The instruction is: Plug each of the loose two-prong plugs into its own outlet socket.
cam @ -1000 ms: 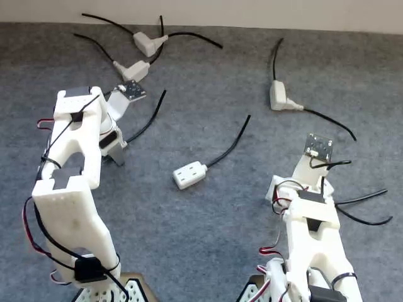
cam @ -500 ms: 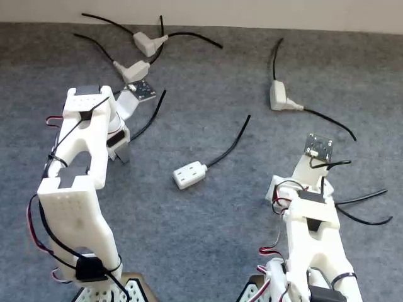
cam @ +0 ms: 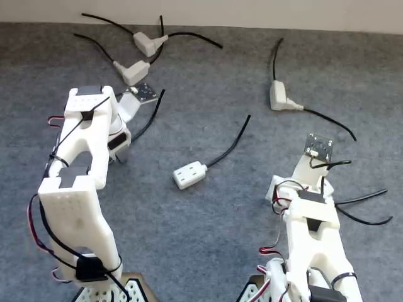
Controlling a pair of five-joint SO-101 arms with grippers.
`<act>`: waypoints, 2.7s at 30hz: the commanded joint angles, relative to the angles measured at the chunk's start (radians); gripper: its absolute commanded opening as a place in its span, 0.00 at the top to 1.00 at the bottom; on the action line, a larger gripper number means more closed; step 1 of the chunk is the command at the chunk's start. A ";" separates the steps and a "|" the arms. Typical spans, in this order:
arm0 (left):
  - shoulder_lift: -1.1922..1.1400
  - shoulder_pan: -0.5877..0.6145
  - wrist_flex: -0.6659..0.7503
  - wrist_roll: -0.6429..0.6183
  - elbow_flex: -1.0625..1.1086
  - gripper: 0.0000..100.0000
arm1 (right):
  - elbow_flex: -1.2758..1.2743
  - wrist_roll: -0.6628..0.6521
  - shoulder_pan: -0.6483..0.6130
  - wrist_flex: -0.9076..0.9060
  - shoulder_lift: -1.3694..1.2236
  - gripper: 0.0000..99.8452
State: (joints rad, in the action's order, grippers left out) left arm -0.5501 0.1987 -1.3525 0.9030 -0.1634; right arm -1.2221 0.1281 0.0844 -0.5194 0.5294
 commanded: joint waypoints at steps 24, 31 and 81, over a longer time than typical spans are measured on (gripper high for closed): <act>0.007 0.028 -0.044 -0.005 -0.033 0.82 | 0.004 0.011 0.004 0.021 0.019 0.99; 0.007 0.025 -0.044 -0.114 -0.035 0.80 | 0.004 0.011 0.004 0.021 0.019 0.99; -0.104 -0.042 -0.068 -0.193 -0.142 0.92 | 0.004 0.011 0.004 0.021 0.019 0.99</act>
State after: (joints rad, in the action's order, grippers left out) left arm -0.6544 0.1711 -1.4277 0.7188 -0.2785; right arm -1.2221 0.1281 0.0844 -0.5194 0.5294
